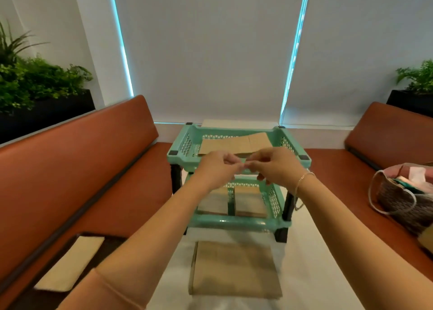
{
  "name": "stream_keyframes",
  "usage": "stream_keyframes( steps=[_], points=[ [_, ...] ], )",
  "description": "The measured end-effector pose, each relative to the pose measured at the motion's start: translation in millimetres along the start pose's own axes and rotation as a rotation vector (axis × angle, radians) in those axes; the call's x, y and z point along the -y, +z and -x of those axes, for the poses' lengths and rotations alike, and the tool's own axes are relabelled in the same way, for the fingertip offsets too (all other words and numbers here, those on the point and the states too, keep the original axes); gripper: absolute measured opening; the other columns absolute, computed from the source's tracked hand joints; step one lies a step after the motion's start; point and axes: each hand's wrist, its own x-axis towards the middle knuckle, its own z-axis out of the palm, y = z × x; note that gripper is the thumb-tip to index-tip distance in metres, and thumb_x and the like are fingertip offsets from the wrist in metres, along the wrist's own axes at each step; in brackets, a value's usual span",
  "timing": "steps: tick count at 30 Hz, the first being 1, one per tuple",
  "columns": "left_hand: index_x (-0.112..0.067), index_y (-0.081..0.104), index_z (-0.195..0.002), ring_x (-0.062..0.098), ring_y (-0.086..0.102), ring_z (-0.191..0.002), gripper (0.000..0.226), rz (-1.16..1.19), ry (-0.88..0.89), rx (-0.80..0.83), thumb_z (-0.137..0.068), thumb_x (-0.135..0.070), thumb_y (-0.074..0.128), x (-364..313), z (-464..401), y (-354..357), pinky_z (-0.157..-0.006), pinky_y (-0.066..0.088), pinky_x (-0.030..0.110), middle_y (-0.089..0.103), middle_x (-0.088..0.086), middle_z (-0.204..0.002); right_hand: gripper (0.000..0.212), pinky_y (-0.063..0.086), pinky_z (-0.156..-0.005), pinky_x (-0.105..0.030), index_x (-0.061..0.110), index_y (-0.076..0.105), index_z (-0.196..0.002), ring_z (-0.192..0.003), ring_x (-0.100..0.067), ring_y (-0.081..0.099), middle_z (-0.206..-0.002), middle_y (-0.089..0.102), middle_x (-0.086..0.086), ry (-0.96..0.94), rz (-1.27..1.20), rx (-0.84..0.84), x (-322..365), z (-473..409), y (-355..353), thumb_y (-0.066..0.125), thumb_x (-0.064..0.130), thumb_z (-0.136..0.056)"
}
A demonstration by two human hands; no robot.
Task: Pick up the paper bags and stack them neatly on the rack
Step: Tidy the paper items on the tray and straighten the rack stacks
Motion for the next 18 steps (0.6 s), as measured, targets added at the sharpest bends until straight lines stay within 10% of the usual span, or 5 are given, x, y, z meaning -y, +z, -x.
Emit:
stream_keyframes(
  steps=[5, 10, 18],
  points=[
    [-0.011, 0.063, -0.11, 0.012, 0.057, -0.079, 0.033, -0.236, -0.26, 0.347, -0.09, -0.037, 0.059, 63, 30, 32, -0.07, 0.048, 0.024, 0.064, 0.002, -0.095, 0.011, 0.05, -0.056, -0.022, 0.018, 0.067, -0.095, -0.063, -0.011, 0.057, -0.08, 0.063, 0.001, 0.247, 0.109, 0.341, -62, 26, 46, 0.063, 0.025, -0.088],
    [-0.01, 0.057, -0.118, 0.016, 0.056, -0.087, 0.05, -0.437, -0.558, 0.241, -0.084, -0.045, 0.062, 144, 45, 63, -0.073, 0.051, 0.027, 0.06, 0.004, -0.106, 0.036, 0.053, -0.076, -0.028, 0.007, 0.06, -0.112, -0.085, -0.022, 0.054, -0.101, 0.055, -0.008, 0.557, 0.373, 0.397, -126, 48, 93, 0.06, 0.033, -0.087],
    [-0.006, 0.035, -0.134, 0.026, 0.051, -0.117, 0.069, -0.279, -0.775, 0.065, -0.079, -0.025, 0.071, 177, 68, 88, -0.098, 0.046, 0.036, 0.049, 0.009, -0.129, 0.053, 0.054, -0.083, -0.031, 0.007, 0.047, -0.112, -0.098, -0.024, 0.059, -0.106, 0.057, -0.009, 0.806, 0.147, 0.227, -154, 67, 131, 0.074, 0.026, -0.071]
  ],
)
